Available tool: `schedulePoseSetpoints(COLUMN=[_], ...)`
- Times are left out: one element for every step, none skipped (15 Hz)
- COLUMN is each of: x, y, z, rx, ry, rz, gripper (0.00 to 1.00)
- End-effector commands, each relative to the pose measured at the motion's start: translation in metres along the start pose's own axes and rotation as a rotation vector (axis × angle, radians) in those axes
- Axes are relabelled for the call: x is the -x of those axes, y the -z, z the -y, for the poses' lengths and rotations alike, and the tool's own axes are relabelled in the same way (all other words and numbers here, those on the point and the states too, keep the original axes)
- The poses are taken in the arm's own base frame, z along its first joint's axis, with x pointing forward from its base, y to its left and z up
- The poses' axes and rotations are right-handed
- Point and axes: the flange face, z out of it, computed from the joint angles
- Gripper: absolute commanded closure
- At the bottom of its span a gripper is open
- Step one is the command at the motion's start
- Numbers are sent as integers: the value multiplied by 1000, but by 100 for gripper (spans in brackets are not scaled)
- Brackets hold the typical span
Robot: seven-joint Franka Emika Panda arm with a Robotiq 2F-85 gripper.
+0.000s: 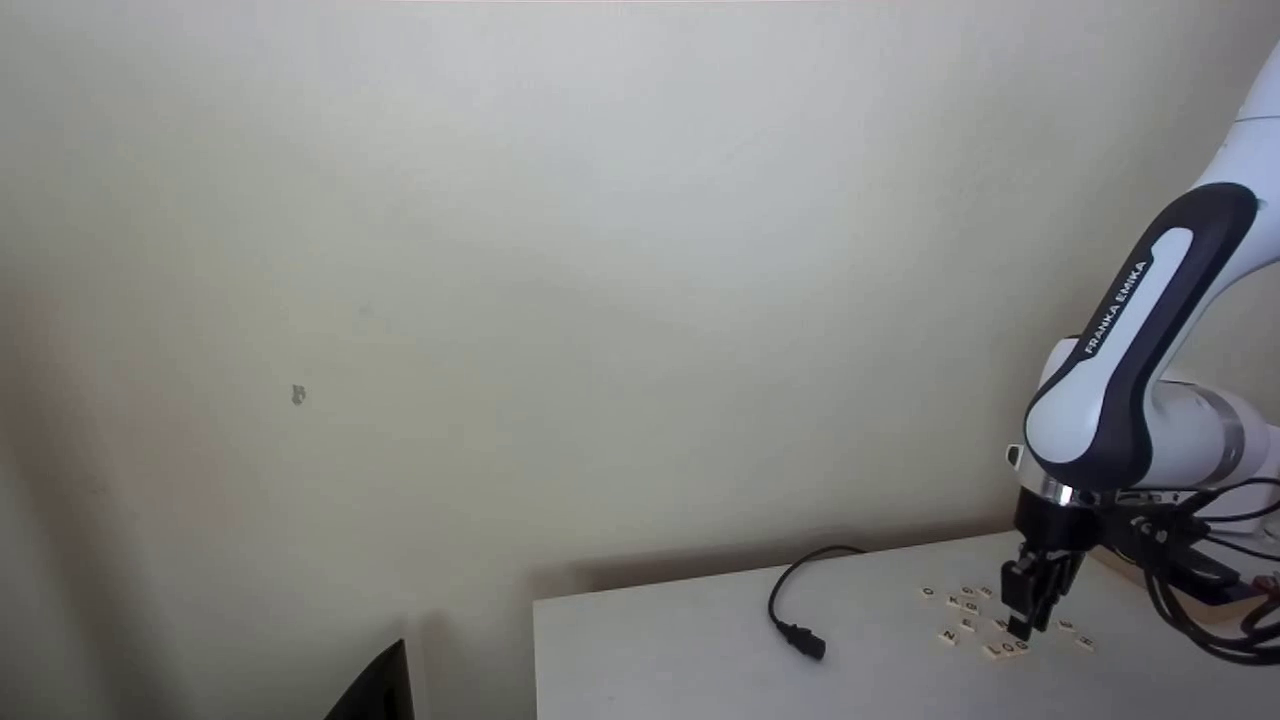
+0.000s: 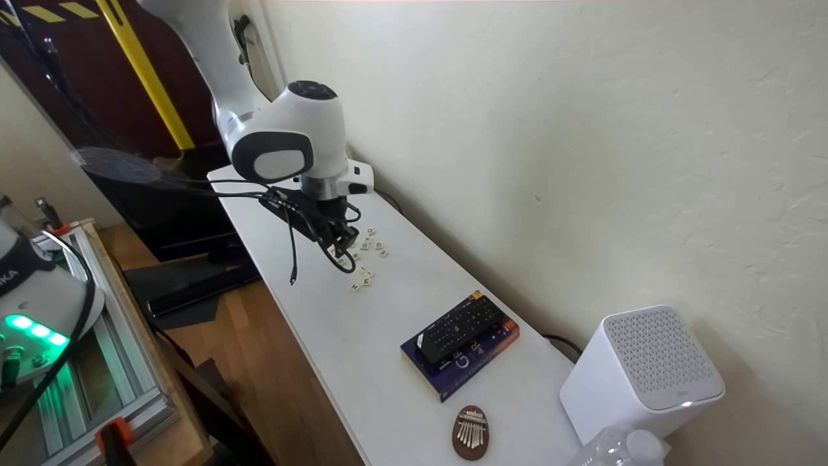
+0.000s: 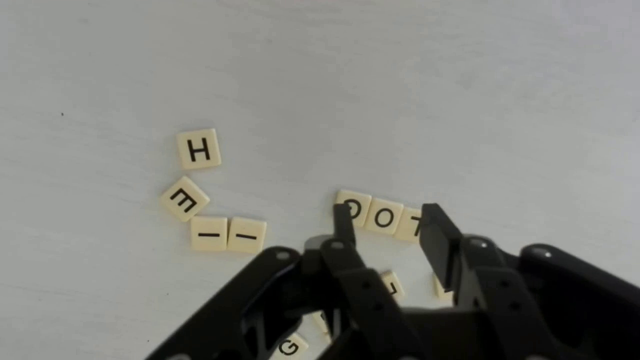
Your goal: Remove the tile letter n from the spelt word, then move the tile letter g to the left
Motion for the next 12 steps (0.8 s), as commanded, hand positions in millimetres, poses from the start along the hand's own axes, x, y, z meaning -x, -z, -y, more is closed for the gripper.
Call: schedulePoseSetpoints(x=[7,7,8,8,8,8,8,8,9,9,9,8], y=[9,10,11,11,11,12,12,12,13,13,14,14], z=[3,3,3,3,4,4,5,6,7,7,8,8], rx=[-12,-13,-12,-13,-13,-13,-11,-5,-3,-3,-1,0], ry=[-16,-19,-17,-16,-16,-14,-14,-14,-14,-14,-14,-14], rz=[-8,-9,-5,-6,-6,-5,-3,-2,-1,0,-2,-2], gripper=[28,22,14,8,1,0,0,0,0,0,0,0])
